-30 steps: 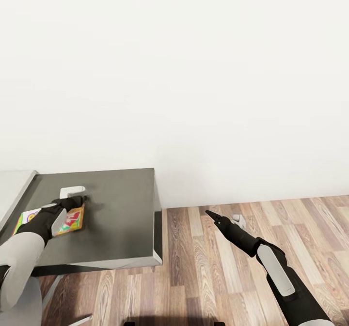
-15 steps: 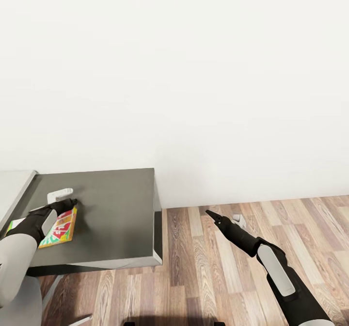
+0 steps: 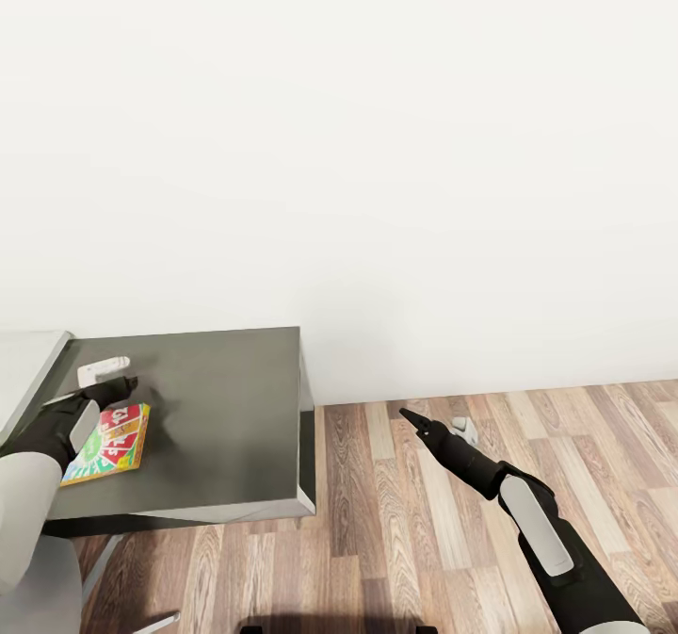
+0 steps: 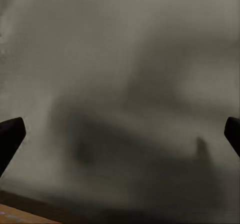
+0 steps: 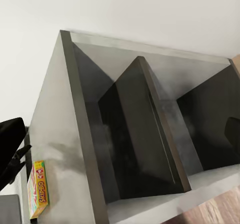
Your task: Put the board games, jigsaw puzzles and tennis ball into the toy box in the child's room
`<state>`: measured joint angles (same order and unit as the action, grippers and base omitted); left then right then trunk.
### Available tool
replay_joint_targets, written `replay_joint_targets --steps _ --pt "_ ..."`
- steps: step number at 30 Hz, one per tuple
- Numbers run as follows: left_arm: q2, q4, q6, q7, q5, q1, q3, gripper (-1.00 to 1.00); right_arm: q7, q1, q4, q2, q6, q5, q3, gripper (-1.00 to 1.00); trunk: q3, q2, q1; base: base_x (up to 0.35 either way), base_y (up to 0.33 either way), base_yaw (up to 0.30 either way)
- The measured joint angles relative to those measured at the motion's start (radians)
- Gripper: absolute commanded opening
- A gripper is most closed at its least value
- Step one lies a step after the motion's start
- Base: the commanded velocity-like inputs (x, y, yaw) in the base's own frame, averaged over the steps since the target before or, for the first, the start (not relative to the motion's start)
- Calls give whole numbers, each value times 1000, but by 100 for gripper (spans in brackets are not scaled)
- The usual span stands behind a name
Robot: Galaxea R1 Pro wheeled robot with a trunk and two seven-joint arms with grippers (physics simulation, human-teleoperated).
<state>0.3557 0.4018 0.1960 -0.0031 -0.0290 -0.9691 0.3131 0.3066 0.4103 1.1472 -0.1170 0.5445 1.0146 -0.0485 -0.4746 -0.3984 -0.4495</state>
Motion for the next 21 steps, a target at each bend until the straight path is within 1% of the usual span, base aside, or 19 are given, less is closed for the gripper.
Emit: replay_joint_targets --steps 1,3,6,9,11,13,19,21 --pt "8 1 0 7 0 0 14 100 1 0 0 0 0 0 0 100 0 0 0 0 0 0" --pt "17 1 1 23 0 0 42 100 1 0 0 0 0 0 0 100 0 0 0 0 0 0" --pt "22 1 2 42 1 0 63 100 1 0 0 0 0 0 0 100 0 0 0 0 0 0" --pt "24 1 3 60 2 0 71 100 1 -1 0 0 0 0 -1 100 0 0 0 0 0 0" --pt "26 0 4 92 2 0 76 100 0 0 0 0 0 -1 -1 100 0 0 0 0 0 0" --pt "28 0 5 118 2 0 77 100 0 0 1 0 0 -1 -1 100 0 0 0 0 0 0" --pt "32 -2 6 170 2 0 79 100 1 0 1 1 0 0 -1 100 0 0 0 0 0 0" --pt "38 -4 5 188 2 0 79 100 1 0 1 1 0 0 -2 100 0 0 0 0 0 0"
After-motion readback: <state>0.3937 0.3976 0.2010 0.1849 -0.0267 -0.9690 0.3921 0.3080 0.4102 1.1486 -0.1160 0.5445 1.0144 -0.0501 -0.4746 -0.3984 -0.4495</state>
